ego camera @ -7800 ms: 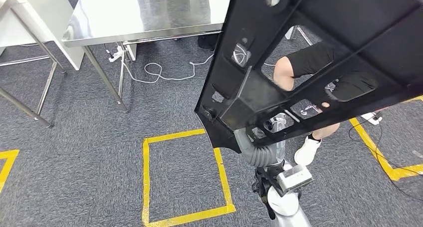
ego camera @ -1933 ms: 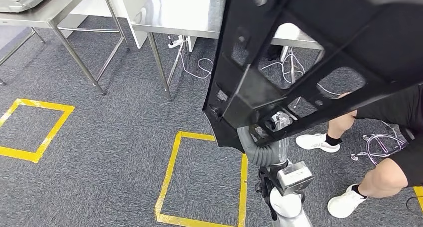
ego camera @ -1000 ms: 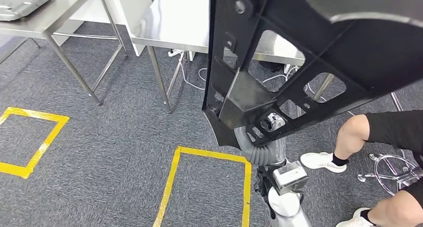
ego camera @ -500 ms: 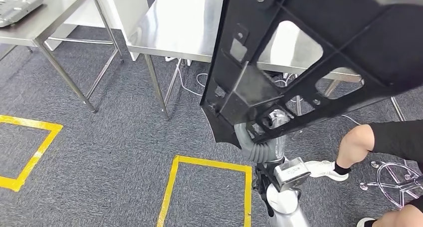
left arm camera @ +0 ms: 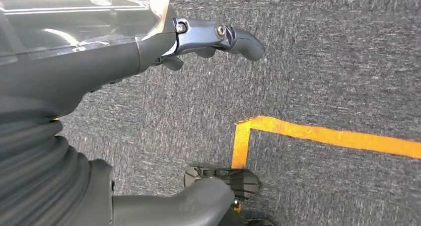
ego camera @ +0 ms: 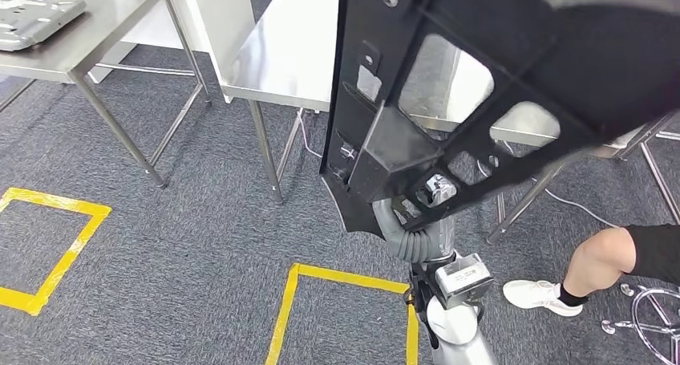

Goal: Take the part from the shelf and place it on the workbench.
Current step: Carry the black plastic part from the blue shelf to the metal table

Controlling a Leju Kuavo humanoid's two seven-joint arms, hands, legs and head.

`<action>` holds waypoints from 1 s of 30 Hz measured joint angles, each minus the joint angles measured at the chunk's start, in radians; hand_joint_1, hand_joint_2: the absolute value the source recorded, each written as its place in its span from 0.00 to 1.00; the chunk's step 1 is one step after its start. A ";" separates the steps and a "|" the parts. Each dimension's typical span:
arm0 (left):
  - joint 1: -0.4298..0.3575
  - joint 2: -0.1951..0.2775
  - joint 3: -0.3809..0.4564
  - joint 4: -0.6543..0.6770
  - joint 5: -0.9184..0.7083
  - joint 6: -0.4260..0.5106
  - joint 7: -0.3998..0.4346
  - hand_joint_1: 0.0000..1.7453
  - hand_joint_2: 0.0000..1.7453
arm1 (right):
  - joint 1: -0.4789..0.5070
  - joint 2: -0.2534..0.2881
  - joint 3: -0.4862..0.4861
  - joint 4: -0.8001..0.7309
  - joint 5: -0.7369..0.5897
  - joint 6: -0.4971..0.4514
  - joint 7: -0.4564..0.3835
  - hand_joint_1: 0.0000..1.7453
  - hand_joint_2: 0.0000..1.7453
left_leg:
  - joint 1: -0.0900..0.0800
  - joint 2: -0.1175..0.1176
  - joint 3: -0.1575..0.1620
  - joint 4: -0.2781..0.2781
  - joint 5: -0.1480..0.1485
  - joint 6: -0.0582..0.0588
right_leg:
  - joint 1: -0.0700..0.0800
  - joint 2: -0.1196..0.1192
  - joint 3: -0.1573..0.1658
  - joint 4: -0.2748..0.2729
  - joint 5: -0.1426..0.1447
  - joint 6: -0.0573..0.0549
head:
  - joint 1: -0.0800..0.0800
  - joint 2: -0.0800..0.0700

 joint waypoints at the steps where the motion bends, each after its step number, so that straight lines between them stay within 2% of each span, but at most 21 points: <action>1: -0.001 0.000 0.000 0.000 0.000 0.000 0.000 0.00 1.00 | 0.000 0.002 0.000 0.000 0.000 0.000 0.001 1.00 1.00 | 0.001 0.002 -0.002 0.007 -0.001 -0.004 | -0.004 0.002 0.010 -0.004 0.003 -0.006 | 0.001 0.000; 3: -0.002 0.001 0.001 0.000 0.000 0.001 0.000 0.00 1.00 | 0.000 0.007 -0.002 -0.001 0.001 0.000 0.001 1.00 1.00 | 0.005 0.004 -0.027 0.059 -0.008 -0.013 | -0.012 0.002 0.026 -0.014 0.002 -0.015 | 0.000 0.000; 6: -0.002 0.001 0.001 0.000 0.000 0.002 0.000 0.00 1.00 | 0.001 0.012 -0.003 -0.001 0.002 -0.001 0.001 1.00 1.00 | 0.020 0.005 -0.131 0.225 -0.068 -0.037 | -0.016 0.004 0.042 -0.019 -0.009 -0.029 | -0.001 0.000; 7: -0.002 0.001 0.001 0.000 0.000 0.003 0.000 0.00 1.00 | 0.003 0.012 -0.003 -0.001 0.003 -0.001 0.001 1.00 1.00 | 0.026 0.005 -0.165 0.264 -0.084 -0.044 | -0.017 0.008 0.045 -0.019 -0.013 -0.030 | -0.001 0.000; 8: -0.001 0.001 0.001 0.000 0.000 0.005 0.000 0.00 1.00 | 0.004 0.012 -0.003 -0.001 0.004 -0.001 0.001 1.00 1.00 | 0.033 0.006 -0.185 0.274 -0.082 -0.052 | -0.020 0.014 0.049 -0.018 -0.017 -0.029 | -0.001 0.000; 9: -0.001 0.002 0.001 0.000 0.000 0.006 0.000 0.00 1.00 | 0.006 0.012 -0.003 -0.001 0.006 -0.001 0.001 1.00 1.00 | 0.039 0.007 -0.187 0.250 -0.058 -0.058 | -0.023 0.022 0.054 -0.018 -0.021 -0.024 | -0.001 0.000; 11: 0.000 0.002 0.002 0.000 0.000 0.008 0.000 0.00 1.00 | 0.007 0.012 -0.003 -0.001 0.007 -0.001 0.001 1.00 1.00 | 0.054 -0.006 -0.146 0.126 0.029 -0.071 | -0.030 0.039 0.065 -0.017 -0.029 -0.011 | -0.001 0.000; 12: 0.000 0.002 0.002 0.000 0.000 0.008 0.000 0.00 1.00 | 0.007 0.012 -0.003 -0.001 0.007 -0.001 0.001 1.00 1.00 | 0.058 -0.020 -0.124 0.067 0.050 -0.073 | -0.032 0.048 0.067 -0.015 -0.033 -0.004 | -0.002 0.000; 14: 0.000 0.002 0.004 0.001 -0.001 0.008 0.000 0.00 1.00 | 0.007 0.013 -0.003 -0.002 0.007 -0.001 0.001 1.00 1.00 | 0.058 -0.042 -0.098 0.012 0.059 -0.064 | -0.030 0.063 0.063 -0.013 -0.039 0.009 | -0.004 0.000; 15: 0.000 0.002 0.004 0.001 -0.001 0.009 0.000 0.00 1.00 | 0.008 0.013 -0.004 -0.003 0.007 -0.001 0.002 1.00 1.00 | 0.052 -0.041 -0.095 0.012 0.053 -0.054 | -0.030 0.071 0.060 -0.013 -0.039 0.017 | -0.004 0.000; 16: -0.001 0.002 0.004 0.001 -0.001 0.009 0.001 0.00 1.00 | 0.010 0.014 -0.004 -0.004 0.007 -0.001 0.002 1.00 1.00 | 0.049 -0.035 -0.091 0.011 0.061 -0.044 | -0.028 0.078 0.056 -0.015 -0.041 0.025 | -0.003 0.000; 18: -0.003 0.002 0.005 0.000 -0.001 0.010 0.001 0.00 1.00 | 0.011 0.013 -0.004 -0.008 0.008 -0.001 0.002 1.00 1.00 | 0.045 -0.017 -0.083 0.006 0.068 -0.027 | -0.026 0.065 0.042 0.011 -0.054 0.033 | -0.002 0.000; 19: -0.005 0.002 0.005 0.000 -0.001 0.010 0.001 0.00 1.00 | 0.010 0.013 -0.005 -0.010 0.008 -0.001 0.002 1.00 1.00 | 0.044 -0.008 -0.079 0.003 0.069 -0.019 | -0.024 0.049 0.022 0.053 -0.072 0.031 | 0.000 0.000; 21: -0.005 0.002 0.005 0.000 -0.001 0.010 0.001 0.00 1.00 | 0.010 0.012 -0.006 -0.012 0.009 -0.001 0.002 1.00 1.00 | 0.038 0.011 -0.075 0.001 0.064 -0.007 | -0.022 0.020 -0.051 0.188 -0.122 0.019 | 0.003 0.000; 23: -0.005 0.002 0.005 0.000 -0.002 0.010 0.001 0.00 1.00 | 0.013 0.011 -0.007 -0.012 0.009 -0.001 0.002 1.00 1.00 | 0.030 0.030 -0.072 0.001 0.060 -0.001 | -0.019 0.015 -0.110 0.283 -0.144 0.017 | 0.004 0.000; 24: -0.005 0.002 0.005 0.000 -0.002 0.010 0.001 0.00 1.00 | 0.014 0.010 -0.007 -0.012 0.009 -0.001 0.002 1.00 1.00 | 0.025 0.039 -0.069 0.001 0.058 0.002 | -0.016 0.013 -0.113 0.278 -0.133 0.020 | 0.004 0.000; 25: -0.006 0.001 0.005 0.000 -0.002 0.010 0.002 0.00 1.00 | 0.015 0.010 -0.008 -0.012 0.009 -0.001 0.002 1.00 1.00 | 0.021 0.047 -0.066 0.001 0.055 0.003 | -0.013 0.007 -0.094 0.234 -0.110 0.023 | 0.004 0.000; 26: -0.007 0.001 0.005 0.000 -0.002 0.010 0.002 0.00 1.00 | 0.015 0.010 -0.008 -0.013 0.010 -0.001 0.002 1.00 1.00 | 0.018 0.055 -0.062 0.001 0.053 0.003 | -0.007 -0.012 -0.060 0.163 -0.081 0.021 | 0.004 0.000; 28: -0.007 0.000 0.005 0.000 -0.003 0.010 0.002 0.00 1.00 | 0.013 0.011 -0.008 -0.018 0.014 0.000 0.002 1.00 1.00 | 0.009 0.070 -0.055 0.003 0.045 -0.001 | 0.008 -0.055 0.000 0.036 -0.033 0.011 | 0.003 0.000; 29: -0.007 -0.001 0.005 0.000 -0.004 0.010 0.002 0.00 1.00 | 0.011 0.011 -0.008 -0.020 0.015 0.000 0.002 1.00 1.00 | 0.006 0.078 -0.052 0.003 0.040 -0.004 | 0.014 -0.068 0.015 0.006 -0.021 0.004 | 0.002 0.000; 30: -0.007 -0.001 0.005 0.000 -0.006 0.010 0.002 0.00 1.00 | 0.010 0.011 -0.008 -0.021 0.016 0.000 0.002 1.00 1.00 | 0.003 0.087 -0.050 0.003 0.037 -0.008 | 0.017 -0.065 0.018 -0.003 -0.015 -0.001 | 0.002 0.000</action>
